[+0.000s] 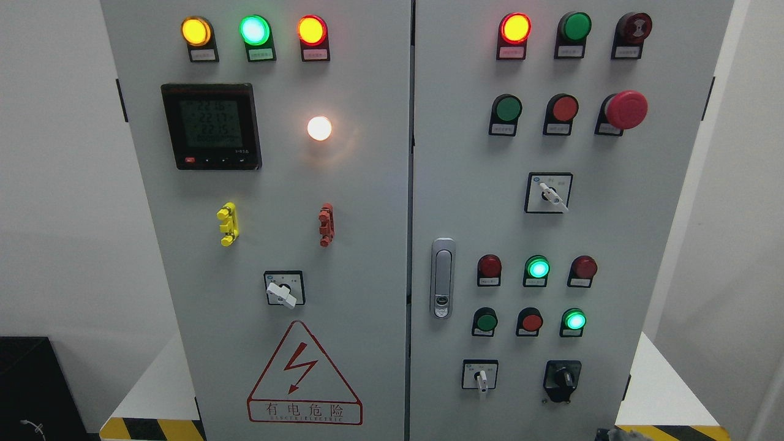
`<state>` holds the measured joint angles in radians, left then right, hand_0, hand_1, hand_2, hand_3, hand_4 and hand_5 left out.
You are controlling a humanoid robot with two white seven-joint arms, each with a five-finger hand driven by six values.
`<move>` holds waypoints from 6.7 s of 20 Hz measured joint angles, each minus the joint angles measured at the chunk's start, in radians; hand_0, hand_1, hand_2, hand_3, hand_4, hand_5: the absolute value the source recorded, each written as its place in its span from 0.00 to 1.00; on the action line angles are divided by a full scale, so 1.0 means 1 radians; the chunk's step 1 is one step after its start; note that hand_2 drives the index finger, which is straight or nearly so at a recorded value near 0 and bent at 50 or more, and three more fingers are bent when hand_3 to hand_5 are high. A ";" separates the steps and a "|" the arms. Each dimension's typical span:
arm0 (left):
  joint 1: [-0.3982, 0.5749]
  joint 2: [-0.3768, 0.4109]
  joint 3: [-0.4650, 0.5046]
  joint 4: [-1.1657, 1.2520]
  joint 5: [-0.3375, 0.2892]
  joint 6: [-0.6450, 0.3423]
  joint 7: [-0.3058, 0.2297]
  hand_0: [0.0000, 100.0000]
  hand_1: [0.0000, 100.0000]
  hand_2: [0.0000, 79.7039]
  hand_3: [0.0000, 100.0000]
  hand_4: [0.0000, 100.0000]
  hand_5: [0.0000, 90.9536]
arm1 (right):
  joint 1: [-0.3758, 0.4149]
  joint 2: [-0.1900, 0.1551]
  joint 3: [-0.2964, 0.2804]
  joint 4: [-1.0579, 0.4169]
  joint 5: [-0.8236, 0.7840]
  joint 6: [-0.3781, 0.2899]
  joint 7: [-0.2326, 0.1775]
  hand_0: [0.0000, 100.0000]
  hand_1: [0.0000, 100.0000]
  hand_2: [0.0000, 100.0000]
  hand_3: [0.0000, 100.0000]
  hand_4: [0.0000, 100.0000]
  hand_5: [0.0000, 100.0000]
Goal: Flip black knob to close circuit
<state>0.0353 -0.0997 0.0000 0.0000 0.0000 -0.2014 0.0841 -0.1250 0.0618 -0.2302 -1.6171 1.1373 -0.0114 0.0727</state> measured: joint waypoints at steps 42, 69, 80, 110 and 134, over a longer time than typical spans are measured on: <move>0.000 0.000 0.000 0.000 0.000 0.000 0.000 0.00 0.00 0.00 0.00 0.00 0.00 | -0.113 0.069 0.017 -0.082 0.195 0.111 0.080 0.00 0.22 0.76 0.91 0.73 0.72; 0.000 0.000 0.000 0.000 0.000 0.000 0.000 0.00 0.00 0.00 0.00 0.00 0.00 | -0.139 0.073 0.007 -0.065 0.215 0.110 0.077 0.00 0.28 0.76 0.91 0.73 0.72; 0.000 0.000 0.000 0.000 0.000 0.000 0.000 0.00 0.00 0.00 0.00 0.00 0.00 | -0.139 0.073 0.005 -0.065 0.215 0.110 0.077 0.00 0.30 0.75 0.91 0.73 0.72; 0.000 0.000 0.000 0.000 0.000 0.000 0.000 0.00 0.00 0.00 0.00 0.00 0.00 | -0.151 0.067 -0.021 -0.055 0.207 0.109 0.086 0.00 0.30 0.75 0.91 0.73 0.72; 0.000 0.000 0.000 0.000 0.000 0.000 0.000 0.00 0.00 0.00 0.00 0.00 0.00 | -0.168 0.061 -0.040 -0.032 0.206 0.108 0.078 0.00 0.31 0.75 0.91 0.73 0.72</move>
<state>0.0353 -0.0997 0.0000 0.0000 0.0000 -0.2014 0.0842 -0.2934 0.1231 -0.2699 -1.6496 1.3434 0.0969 0.1505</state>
